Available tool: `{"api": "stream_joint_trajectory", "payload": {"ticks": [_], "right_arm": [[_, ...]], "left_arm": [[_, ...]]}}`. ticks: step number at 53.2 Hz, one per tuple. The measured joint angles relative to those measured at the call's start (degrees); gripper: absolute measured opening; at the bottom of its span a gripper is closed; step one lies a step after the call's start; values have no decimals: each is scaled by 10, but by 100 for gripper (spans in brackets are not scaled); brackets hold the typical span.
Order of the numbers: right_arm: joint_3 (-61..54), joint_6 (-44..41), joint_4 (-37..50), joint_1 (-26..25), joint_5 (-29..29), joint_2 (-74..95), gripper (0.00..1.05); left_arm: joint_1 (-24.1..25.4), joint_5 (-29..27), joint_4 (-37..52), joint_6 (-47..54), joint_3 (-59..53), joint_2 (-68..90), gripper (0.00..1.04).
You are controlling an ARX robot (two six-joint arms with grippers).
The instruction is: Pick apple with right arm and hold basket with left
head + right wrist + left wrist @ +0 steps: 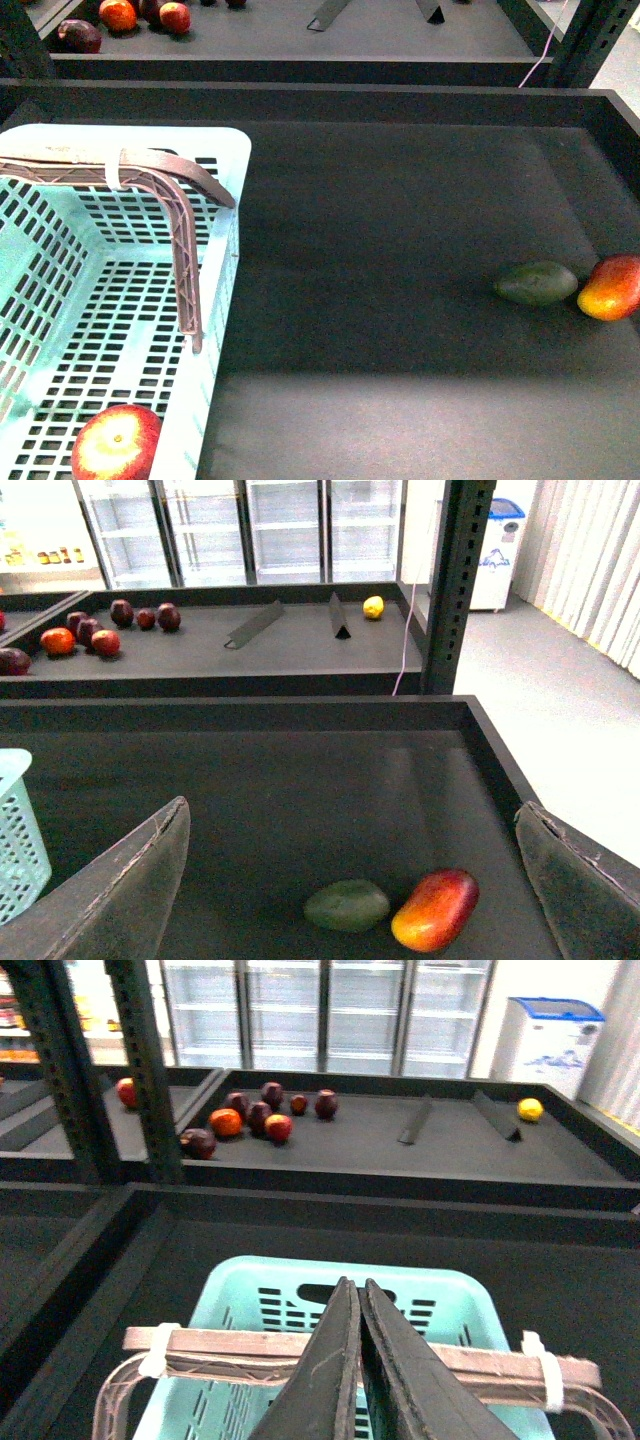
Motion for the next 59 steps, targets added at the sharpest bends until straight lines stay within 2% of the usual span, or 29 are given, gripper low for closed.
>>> {"api": "stream_joint_trajectory", "payload": {"ticks": [16,23,59], "right_arm": [[0,0,0,0,0,0,96],[0,0,0,0,0,0,96],[0,0,0,0,0,0,96]], "left_arm": [[14,4,-62,1,-27,-90,3],[14,4,-56,2,-45,-108,3],[14,4,-222,2,-45,-280,3]]}}
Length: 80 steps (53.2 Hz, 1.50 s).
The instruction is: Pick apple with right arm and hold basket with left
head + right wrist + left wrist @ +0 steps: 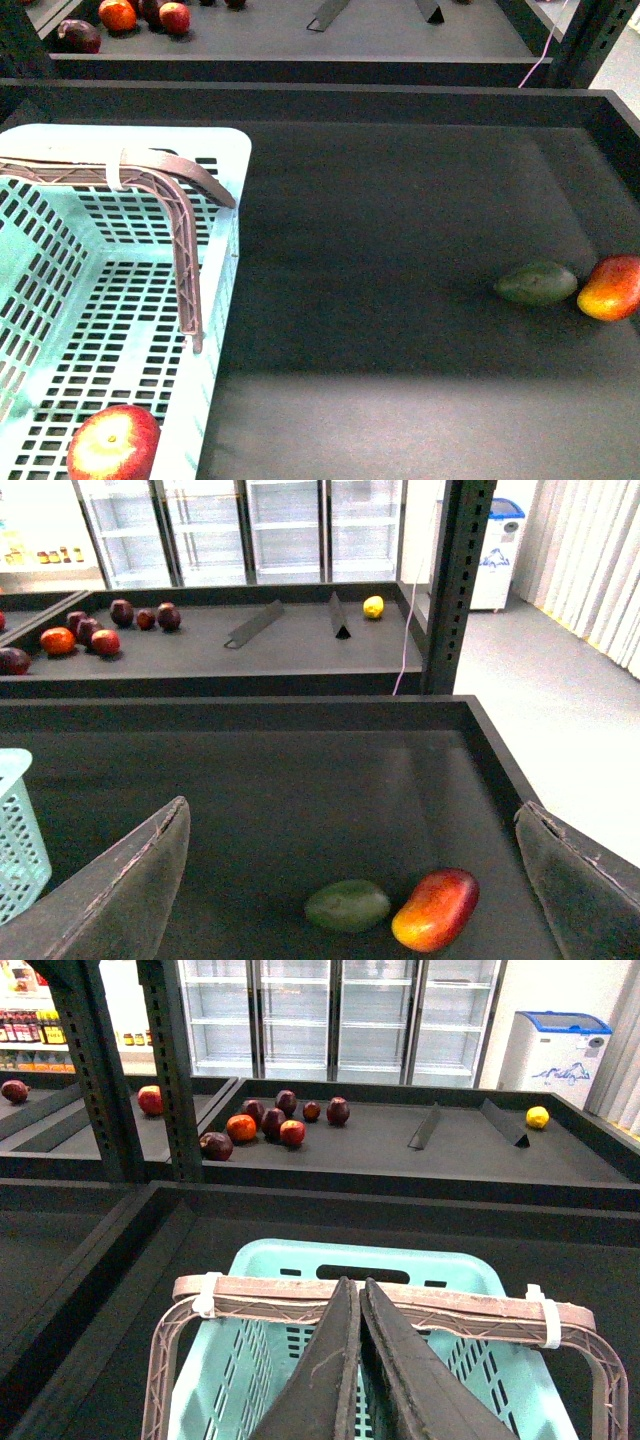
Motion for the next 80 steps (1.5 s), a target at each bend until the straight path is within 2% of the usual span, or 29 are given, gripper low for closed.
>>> {"api": "stream_joint_trajectory", "payload": {"ticks": [9,11,14,52,58,80], "right_arm": [[0,0,0,0,0,0,96],[0,0,0,0,0,0,96],[0,0,0,0,0,0,96],[0,0,0,0,0,0,96],[0,0,0,0,0,0,96],[0,0,0,0,0,0,96]], "left_arm": [[0,0,-23,0,0,-22,3],[0,0,-87,0,0,-68,3],[0,0,-115,0,0,-101,3],[0,0,-120,0,0,-117,4],[0,0,-120,0,0,-117,27],[0,0,-120,0,0,-117,95]]}}
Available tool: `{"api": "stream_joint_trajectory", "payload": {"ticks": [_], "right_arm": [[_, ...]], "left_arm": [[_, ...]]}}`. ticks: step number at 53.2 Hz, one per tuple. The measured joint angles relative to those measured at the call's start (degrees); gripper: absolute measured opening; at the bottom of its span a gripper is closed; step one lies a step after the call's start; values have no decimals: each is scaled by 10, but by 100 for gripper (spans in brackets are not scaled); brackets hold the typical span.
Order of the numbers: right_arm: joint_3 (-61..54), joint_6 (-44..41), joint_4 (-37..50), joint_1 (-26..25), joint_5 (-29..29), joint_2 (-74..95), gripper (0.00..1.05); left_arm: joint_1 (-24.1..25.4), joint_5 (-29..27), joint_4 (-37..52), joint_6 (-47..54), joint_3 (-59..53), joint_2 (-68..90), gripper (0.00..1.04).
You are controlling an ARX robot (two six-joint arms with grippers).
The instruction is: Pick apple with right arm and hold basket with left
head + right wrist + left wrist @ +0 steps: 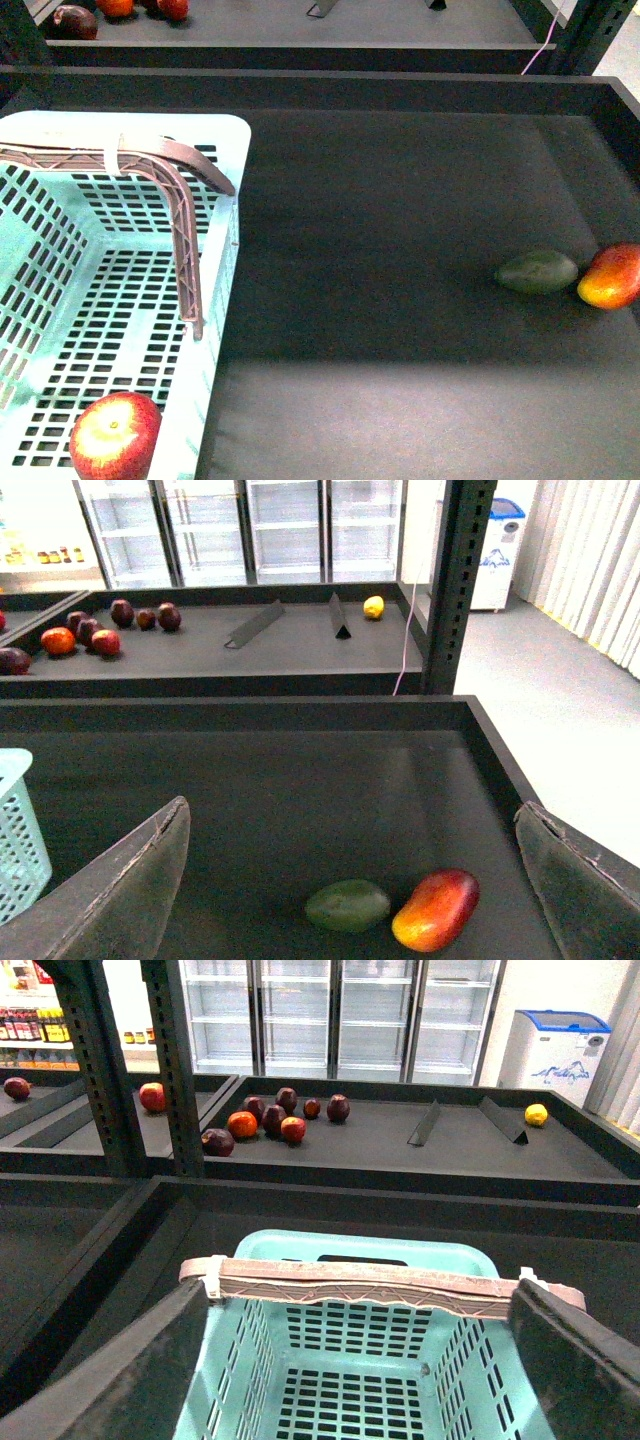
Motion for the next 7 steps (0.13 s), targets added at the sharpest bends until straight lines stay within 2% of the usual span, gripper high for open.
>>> {"api": "stream_joint_trajectory", "payload": {"ticks": [2,7], "right_arm": [[0,0,0,0,0,0,96],[0,0,0,0,0,0,96]], "left_arm": [[0,0,0,0,0,0,99],[0,0,0,1,0,0,97]]}}
